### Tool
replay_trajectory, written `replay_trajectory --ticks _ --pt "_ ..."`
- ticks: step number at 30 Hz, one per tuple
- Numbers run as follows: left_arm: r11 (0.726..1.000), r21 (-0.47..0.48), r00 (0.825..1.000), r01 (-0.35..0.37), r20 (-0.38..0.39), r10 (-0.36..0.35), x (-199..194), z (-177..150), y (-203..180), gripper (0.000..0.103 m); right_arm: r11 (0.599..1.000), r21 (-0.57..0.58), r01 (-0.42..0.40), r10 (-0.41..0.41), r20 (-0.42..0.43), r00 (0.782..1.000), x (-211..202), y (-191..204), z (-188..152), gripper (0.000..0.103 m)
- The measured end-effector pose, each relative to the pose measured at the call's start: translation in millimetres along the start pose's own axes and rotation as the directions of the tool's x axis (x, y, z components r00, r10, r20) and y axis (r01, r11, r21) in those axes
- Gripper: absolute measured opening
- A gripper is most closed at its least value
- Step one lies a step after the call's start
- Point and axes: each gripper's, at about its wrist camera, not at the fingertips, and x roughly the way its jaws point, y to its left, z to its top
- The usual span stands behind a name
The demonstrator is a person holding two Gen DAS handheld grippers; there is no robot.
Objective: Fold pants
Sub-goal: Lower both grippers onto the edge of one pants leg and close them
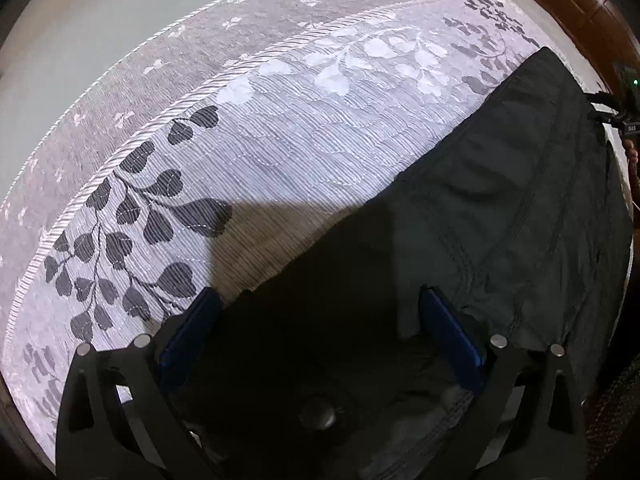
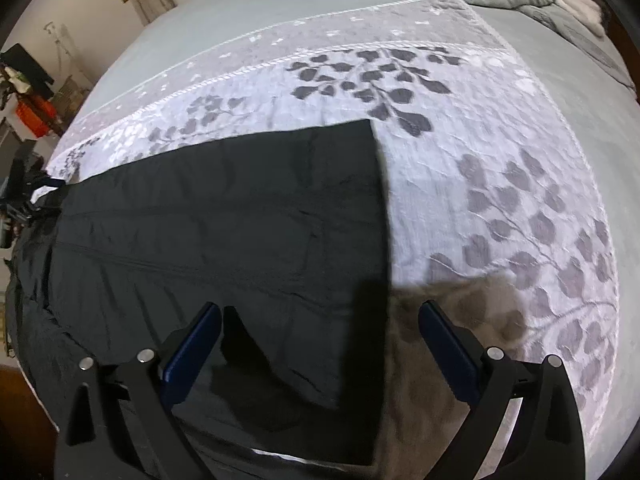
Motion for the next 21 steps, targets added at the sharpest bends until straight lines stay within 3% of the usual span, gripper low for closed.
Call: replay_trajectory --ticks 3,6,8,11,21 --pt "1.0 -0.008 1.0 -0.005 -0.025 0.005 0.2 -3.2 -2.7 0.092 1.0 -0.02 0.008 -0.007 0.01 1.0 -0.4 6.0 8.7 0.099" --pt "0.998 -0.013 0.998 -0.054 -0.033 0.053 -5.8 -7.8 -5.8 0.067 1.0 -0.011 -0.012 0.012 0.035 0.999 -3.9 7.6 20.2 0.099" --pt "0.997 -0.018 0.996 -0.076 -0.037 0.075 -12.0 -13.0 -4.8 0.04 1.0 -0.001 -0.018 0.018 0.039 0.999 -3.2 7.0 29.2 0.099" --pt "0.994 -0.01 0.994 -0.108 -0.022 0.108 -19.1 -20.0 -8.7 0.024 1.0 -0.006 -0.024 0.024 0.037 0.999 1.6 5.6 38.6 0.099" --pt "0.992 0.001 0.992 -0.127 -0.015 0.127 -16.8 -24.8 -24.5 0.022 0.997 0.053 -0.062 0.062 0.012 0.998 33.7 -24.5 61.3 0.1"
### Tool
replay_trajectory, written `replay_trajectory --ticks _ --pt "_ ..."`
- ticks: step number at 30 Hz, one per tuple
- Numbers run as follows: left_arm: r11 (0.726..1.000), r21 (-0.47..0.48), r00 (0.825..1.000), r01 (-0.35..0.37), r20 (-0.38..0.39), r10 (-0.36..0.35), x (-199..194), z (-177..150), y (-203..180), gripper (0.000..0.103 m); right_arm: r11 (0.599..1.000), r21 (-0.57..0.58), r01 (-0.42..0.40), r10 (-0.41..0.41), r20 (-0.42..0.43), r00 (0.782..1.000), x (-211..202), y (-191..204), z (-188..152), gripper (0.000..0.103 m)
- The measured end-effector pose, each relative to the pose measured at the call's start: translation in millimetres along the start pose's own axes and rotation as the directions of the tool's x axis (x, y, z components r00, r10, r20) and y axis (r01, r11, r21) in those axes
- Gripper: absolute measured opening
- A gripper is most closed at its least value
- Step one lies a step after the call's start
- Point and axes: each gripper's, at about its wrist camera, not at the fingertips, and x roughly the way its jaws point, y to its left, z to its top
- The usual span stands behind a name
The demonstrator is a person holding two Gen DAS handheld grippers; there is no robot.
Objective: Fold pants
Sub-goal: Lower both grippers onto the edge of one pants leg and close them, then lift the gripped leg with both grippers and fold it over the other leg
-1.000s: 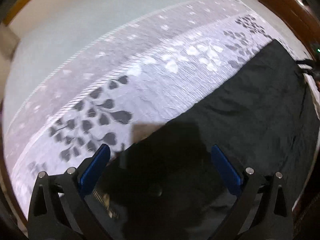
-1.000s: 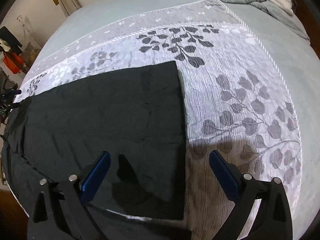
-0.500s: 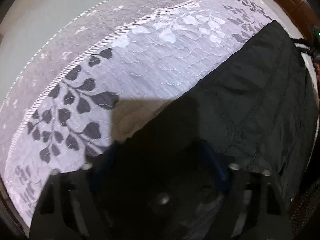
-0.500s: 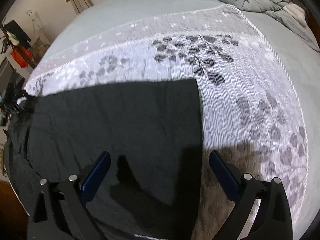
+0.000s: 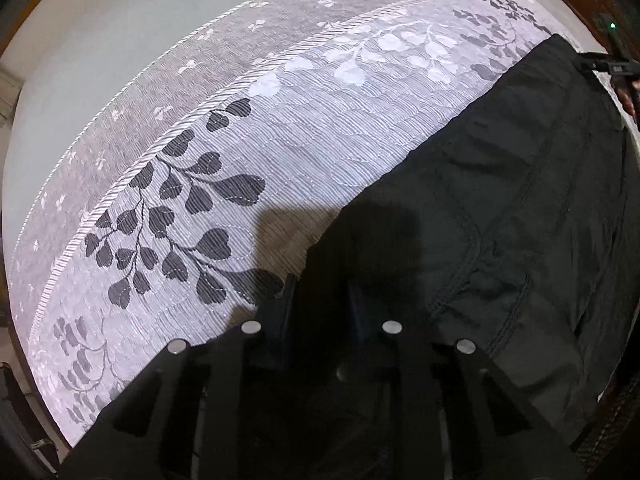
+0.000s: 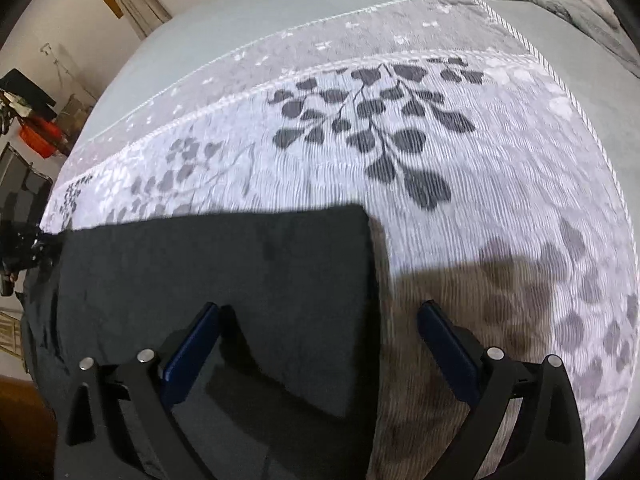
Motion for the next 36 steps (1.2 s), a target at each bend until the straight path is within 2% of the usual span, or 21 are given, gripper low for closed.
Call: replay_trajectory --ticks 3,4,5,7,8,11,16,19,22,24,28,30,33,36 --pt "1.0 -0.027 1.0 0.01 -0.017 -0.01 1.0 4.8 5.7 0.032 1.0 0.008 0.005 -0.005 0.029 1.0 3.4 0.6 8.5 0.096" --pt "0.999 -0.044 1.0 0.012 -0.026 -0.013 3.7 5.9 4.3 0.037 1.0 0.009 0.015 -0.015 0.04 0.999 3.9 1.1 10.6 0.086" --pt "0.999 -0.045 1.0 0.006 -0.03 -0.007 8.5 7.7 8.1 0.039 1.0 0.006 0.02 -0.021 0.051 0.998 3.5 1.5 11.9 0.065" --pt "1.0 -0.023 0.999 -0.016 -0.032 0.016 13.6 10.6 5.1 0.038 1.0 -0.003 0.006 -0.006 0.066 0.998 0.4 2.5 13.8 0.035" --pt "0.999 -0.011 0.999 -0.03 -0.031 0.03 13.0 10.5 2.3 0.035 1.0 0.003 0.013 -0.013 0.073 0.997 -1.8 2.7 14.3 0.026" --pt "0.999 -0.014 0.999 -0.052 -0.016 0.052 5.2 8.2 -2.9 0.018 0.999 -0.035 0.021 -0.017 0.116 0.993 -15.2 8.0 11.4 0.011" --pt "0.996 -0.032 0.996 -0.078 0.044 0.079 -22.4 -8.1 -11.6 0.011 0.997 -0.075 0.009 0.008 0.233 0.972 -58.7 28.4 2.6 0.008" --pt "0.994 -0.063 0.989 -0.086 0.111 0.093 -52.1 -27.9 -21.6 0.01 0.992 -0.128 0.009 0.032 0.319 0.947 -96.6 49.0 -5.2 0.007" --pt "0.991 -0.098 0.979 -0.093 0.175 0.109 -85.7 -48.0 -32.8 0.009 0.986 -0.164 -0.002 0.07 0.406 0.911 -139.7 65.6 -18.8 0.007" --pt "0.989 -0.115 0.97 -0.092 0.214 0.115 -105.4 -67.5 -38.8 0.009 0.983 -0.184 -0.02 0.106 0.469 0.877 -172.2 73.7 -34.7 0.007" --pt "0.984 -0.155 0.95 -0.087 0.286 0.129 -144.9 -108.4 -62.9 0.008 0.98 -0.188 -0.067 0.16 0.538 0.828 -215.4 76.1 -75.6 0.006" --pt "0.983 -0.168 0.938 -0.072 0.323 0.124 -161.7 -132.7 -80.1 0.008 0.981 -0.18 -0.078 0.167 0.554 0.816 -227.8 73.9 -97.1 0.006" --pt "0.981 -0.181 0.928 -0.063 0.352 0.125 -174.4 -165.6 -105.2 0.008 0.983 -0.166 -0.083 0.164 0.565 0.808 -240.9 70.2 -128.2 0.006" --pt "0.978 -0.204 0.922 -0.055 0.365 0.128 -181.4 -199.6 -132.6 0.008 0.985 -0.143 -0.091 0.157 0.56 0.813 -247.4 63.4 -159.7 0.006"
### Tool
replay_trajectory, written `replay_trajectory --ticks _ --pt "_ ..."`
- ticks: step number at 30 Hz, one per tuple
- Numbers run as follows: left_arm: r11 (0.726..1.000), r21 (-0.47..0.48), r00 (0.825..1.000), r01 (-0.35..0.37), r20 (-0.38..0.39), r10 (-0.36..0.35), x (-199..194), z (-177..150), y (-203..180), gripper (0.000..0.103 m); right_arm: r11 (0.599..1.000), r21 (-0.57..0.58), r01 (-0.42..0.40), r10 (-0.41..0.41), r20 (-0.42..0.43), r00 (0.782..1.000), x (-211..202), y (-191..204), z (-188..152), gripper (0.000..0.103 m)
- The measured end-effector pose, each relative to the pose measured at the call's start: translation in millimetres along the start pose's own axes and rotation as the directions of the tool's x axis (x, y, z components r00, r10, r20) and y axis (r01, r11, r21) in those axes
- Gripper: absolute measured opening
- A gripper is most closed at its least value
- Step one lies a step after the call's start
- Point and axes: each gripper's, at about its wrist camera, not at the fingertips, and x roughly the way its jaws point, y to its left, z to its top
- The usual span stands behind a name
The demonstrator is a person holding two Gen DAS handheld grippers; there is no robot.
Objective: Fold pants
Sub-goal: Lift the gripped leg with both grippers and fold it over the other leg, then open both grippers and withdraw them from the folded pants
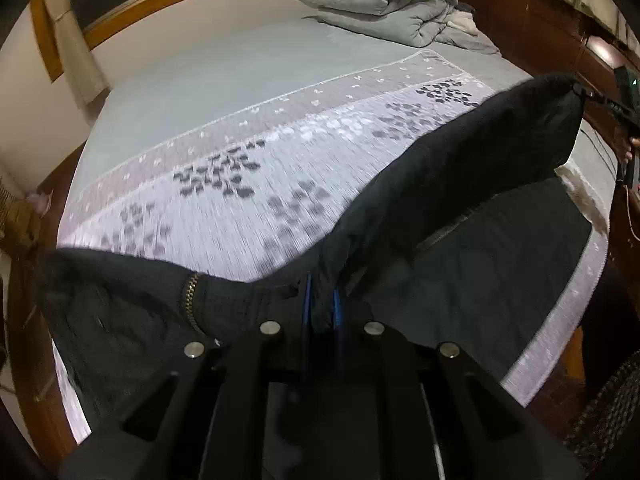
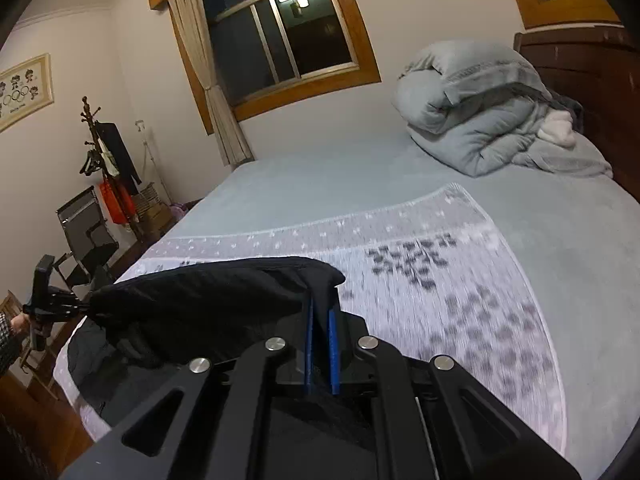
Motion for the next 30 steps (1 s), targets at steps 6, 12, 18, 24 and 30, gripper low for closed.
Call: replay_trajectory --ticks 6,12,18,24,30 --pt "0.996 -0.091 1.0 0.018 0.004 -0.018 -16.2 -59.4 -29.9 0.009 0.998 0.06 0.017 -0.014 -0.051 0.999 -28.2 -2.6 -51.0 0.006" --pt "0.987 -0.158 0.999 -0.004 -0.041 -0.002 0.1 -114.3 -52.6 0.012 0.993 0.104 0.052 -0.039 -0.122 0.992 -50.8 0.0 -102.9 0.007" --pt "0.976 -0.219 0.993 0.014 -0.112 -0.039 23.1 -149.3 -62.8 0.032 0.987 0.099 0.127 -0.101 -0.236 0.967 -45.1 -0.6 -151.5 0.027" --pt "0.942 -0.333 0.998 0.053 -0.021 -0.063 -4.4 -165.2 -46.2 0.073 0.975 0.092 0.2 -0.162 -0.318 0.934 -40.7 -7.9 -181.3 0.059" --pt "0.823 -0.566 0.997 -0.049 0.019 0.072 -30.9 -191.5 11.9 0.083 0.945 0.165 0.282 -0.207 -0.363 0.908 -66.2 -22.0 -198.0 0.07"
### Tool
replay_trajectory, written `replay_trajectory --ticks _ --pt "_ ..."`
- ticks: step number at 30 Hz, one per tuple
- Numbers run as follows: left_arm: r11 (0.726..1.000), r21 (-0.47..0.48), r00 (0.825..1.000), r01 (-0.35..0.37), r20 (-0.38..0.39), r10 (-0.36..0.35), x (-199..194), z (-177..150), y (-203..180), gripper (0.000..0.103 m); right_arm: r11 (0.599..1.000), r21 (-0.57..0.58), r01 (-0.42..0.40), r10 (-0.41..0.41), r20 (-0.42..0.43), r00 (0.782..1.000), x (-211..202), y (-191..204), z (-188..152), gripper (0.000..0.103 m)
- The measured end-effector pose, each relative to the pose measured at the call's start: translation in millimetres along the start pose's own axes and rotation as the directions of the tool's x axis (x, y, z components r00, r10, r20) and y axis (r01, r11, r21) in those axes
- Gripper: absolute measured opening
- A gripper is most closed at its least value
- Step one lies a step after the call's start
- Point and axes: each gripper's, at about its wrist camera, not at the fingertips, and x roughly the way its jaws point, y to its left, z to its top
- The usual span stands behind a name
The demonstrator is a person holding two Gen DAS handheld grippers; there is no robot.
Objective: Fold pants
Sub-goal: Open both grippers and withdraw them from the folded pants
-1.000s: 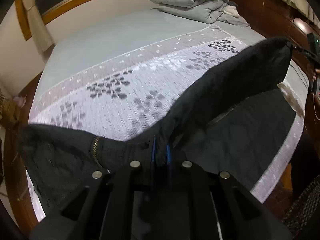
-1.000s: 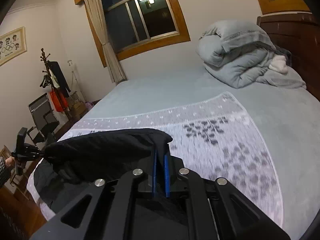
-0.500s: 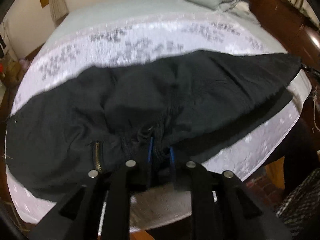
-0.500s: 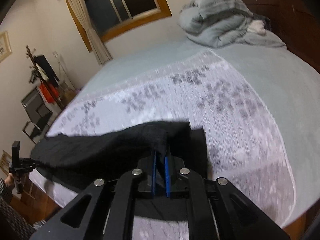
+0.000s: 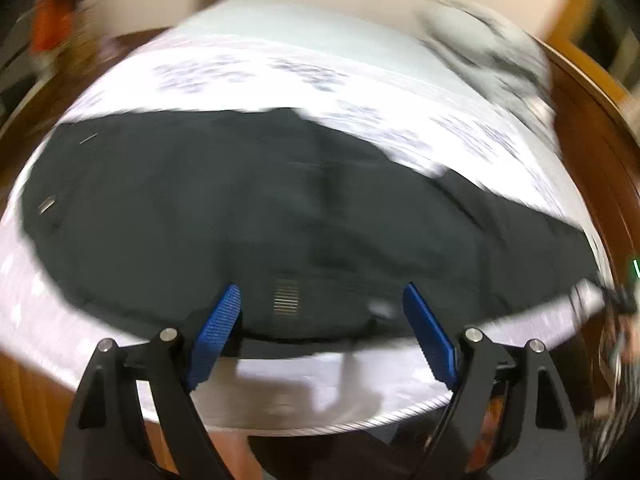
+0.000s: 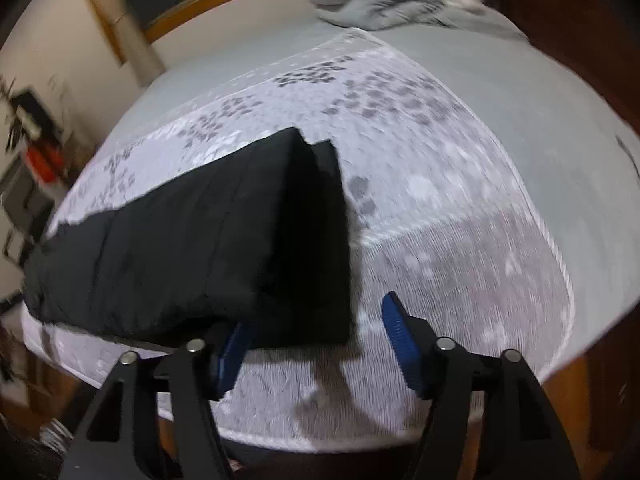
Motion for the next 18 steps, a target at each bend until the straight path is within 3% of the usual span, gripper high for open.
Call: replay_trajectory --ticks 4,7,10,13,18 --pt "0.975 -0.165 0.989 -0.147 -0.003 0.148 6.5 0.1 42.8 0.083 0.98 0.169 -0.106 0.098 0.052 0.994 -19.3 -15.2 -12.2 0.073" --pt "0.961 -0.181 0.977 -0.21 -0.005 0.213 11.4 -1.0 48.1 0.083 0.924 0.269 -0.271 0.252 0.104 0.962 -24.0 -17.6 -20.6 0.074" --pt "0.954 -0.17 0.968 -0.248 -0.017 0.249 18.5 0.3 45.5 0.083 0.878 0.322 -0.355 0.338 0.108 0.935 -12.4 -12.8 -19.8 0.074" --pt "0.951 -0.147 0.962 -0.272 -0.028 0.271 23.8 -3.8 36.8 0.085 0.879 0.358 -0.316 0.317 0.06 0.947 2.5 -11.9 -20.0 0.074" --pt "0.948 -0.166 0.963 -0.271 -0.041 0.268 23.7 -12.5 41.3 0.086 0.847 0.421 -0.324 0.353 0.008 0.936 11.9 -13.0 -30.6 0.074"
